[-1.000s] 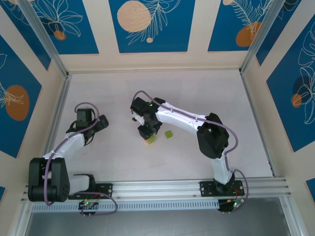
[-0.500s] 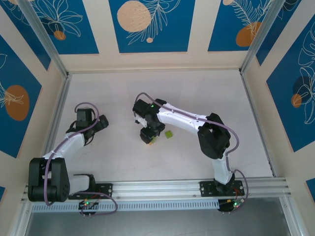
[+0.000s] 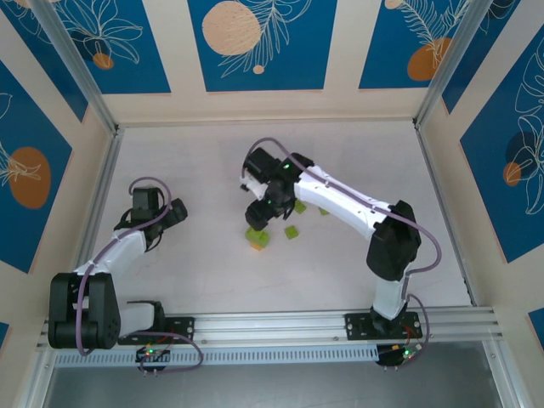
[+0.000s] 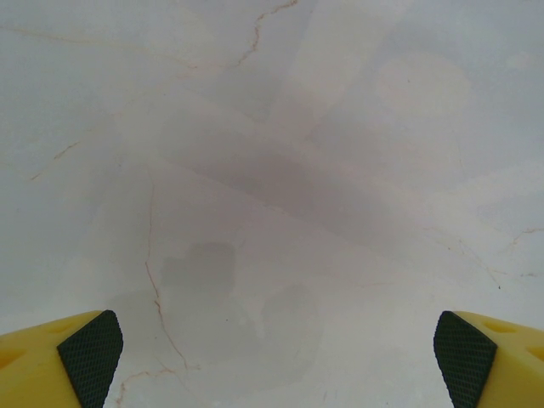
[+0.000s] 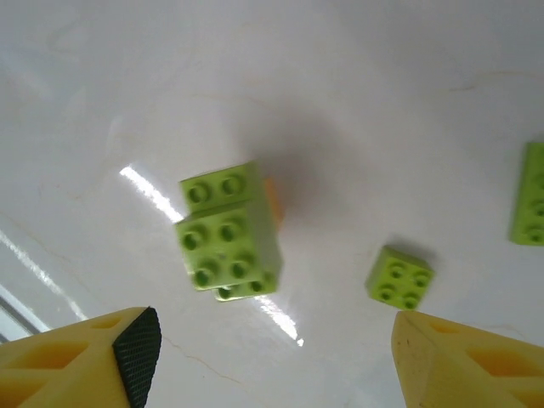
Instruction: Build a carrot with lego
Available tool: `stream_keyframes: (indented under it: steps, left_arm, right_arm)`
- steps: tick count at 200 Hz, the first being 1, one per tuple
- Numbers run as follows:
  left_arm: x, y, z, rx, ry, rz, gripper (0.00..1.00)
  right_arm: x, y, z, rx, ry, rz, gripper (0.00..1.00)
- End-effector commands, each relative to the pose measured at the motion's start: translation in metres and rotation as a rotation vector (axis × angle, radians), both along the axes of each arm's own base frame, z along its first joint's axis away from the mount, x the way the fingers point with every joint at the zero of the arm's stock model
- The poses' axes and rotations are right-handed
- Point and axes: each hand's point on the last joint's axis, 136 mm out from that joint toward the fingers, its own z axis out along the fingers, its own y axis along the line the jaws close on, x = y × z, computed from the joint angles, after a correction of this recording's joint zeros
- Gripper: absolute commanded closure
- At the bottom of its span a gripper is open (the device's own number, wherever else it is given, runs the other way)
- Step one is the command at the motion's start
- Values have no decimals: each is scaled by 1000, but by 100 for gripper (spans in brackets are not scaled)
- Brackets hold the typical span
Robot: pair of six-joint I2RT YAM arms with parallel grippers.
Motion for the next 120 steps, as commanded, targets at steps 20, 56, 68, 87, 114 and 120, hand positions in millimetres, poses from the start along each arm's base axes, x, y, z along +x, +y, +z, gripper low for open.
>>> stream_keyframes:
  steps: [20,56,68,87,114,120]
  left_arm:
    - [0,4,3,-16,-16,22,3]
    - [0,3,4,-19,-17,19,3]
    - [0,3,5,-17,-17,19,3]
    - [-2,4,5,-12,-17,20,3]
    - [-2,5,4,-8,-14,24,3]
    - [-2,5,4,-8,-14,22,3]
  right_arm:
    - [58,-53,-20,-55,-4,-98,27]
    - [98,-71,-71,-86,18,-76,27]
    - [106,-71,-83,-85,30,-61,27]
    - [115,-73,-96,-85,49,-54,27]
    - [122,-83,-112,-105,79,-64,28]
    - [121,-84,-114,-105,85,-66,28]
